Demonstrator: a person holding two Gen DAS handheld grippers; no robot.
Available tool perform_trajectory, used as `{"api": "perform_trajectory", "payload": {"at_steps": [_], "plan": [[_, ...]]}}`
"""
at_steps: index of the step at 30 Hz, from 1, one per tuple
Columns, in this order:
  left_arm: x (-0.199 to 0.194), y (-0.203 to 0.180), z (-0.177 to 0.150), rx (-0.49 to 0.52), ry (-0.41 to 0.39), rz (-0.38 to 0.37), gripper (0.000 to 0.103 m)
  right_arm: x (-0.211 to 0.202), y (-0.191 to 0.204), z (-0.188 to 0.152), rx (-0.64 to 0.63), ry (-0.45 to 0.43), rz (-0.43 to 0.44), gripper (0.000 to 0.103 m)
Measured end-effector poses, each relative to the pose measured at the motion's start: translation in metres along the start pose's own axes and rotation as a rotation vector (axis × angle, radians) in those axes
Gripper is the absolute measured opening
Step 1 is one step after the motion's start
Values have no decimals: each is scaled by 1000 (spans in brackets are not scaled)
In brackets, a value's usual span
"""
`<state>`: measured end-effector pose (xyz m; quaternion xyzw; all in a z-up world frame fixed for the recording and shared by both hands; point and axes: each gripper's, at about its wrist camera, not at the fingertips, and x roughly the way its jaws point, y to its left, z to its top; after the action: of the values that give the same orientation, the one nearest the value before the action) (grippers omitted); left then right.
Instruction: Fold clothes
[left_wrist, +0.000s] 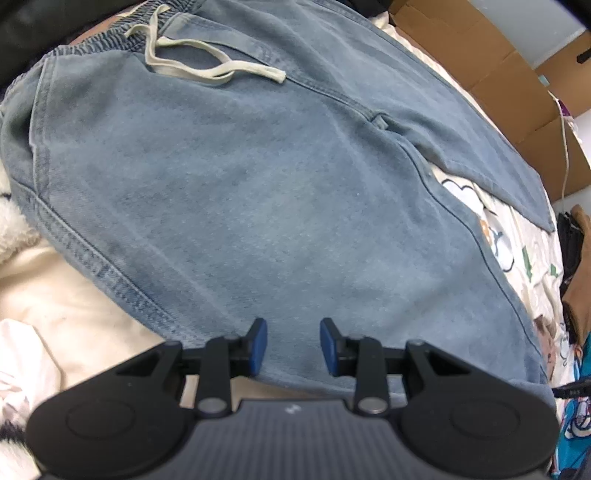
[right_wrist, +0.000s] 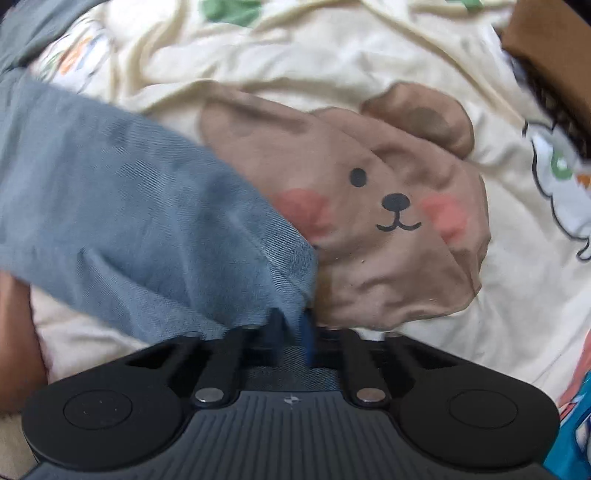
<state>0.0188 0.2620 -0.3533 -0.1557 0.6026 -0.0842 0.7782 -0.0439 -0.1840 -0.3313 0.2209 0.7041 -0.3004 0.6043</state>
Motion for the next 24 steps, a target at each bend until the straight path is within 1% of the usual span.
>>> {"api": "perform_trajectory", "payload": {"at_steps": [7,11,19,20,24], "plan": [[2,-7,3,9,-11,-23,33,-56,37,-7,-43,-78,63,3],[3,-8,3,-3,-20,-31,33,-73,68,-5,-60,-107,97,3],[4,-10,0,1,-14,-41,33,-53,126,-18,-77,-125,178,3],[4,-9,0,-3,-13,-40,33,-47,133,-20,-118,-121,193,3],[5,-7,1,-12,-11,-36,33,-16,158,-26,-99,-95,238,5]]}}
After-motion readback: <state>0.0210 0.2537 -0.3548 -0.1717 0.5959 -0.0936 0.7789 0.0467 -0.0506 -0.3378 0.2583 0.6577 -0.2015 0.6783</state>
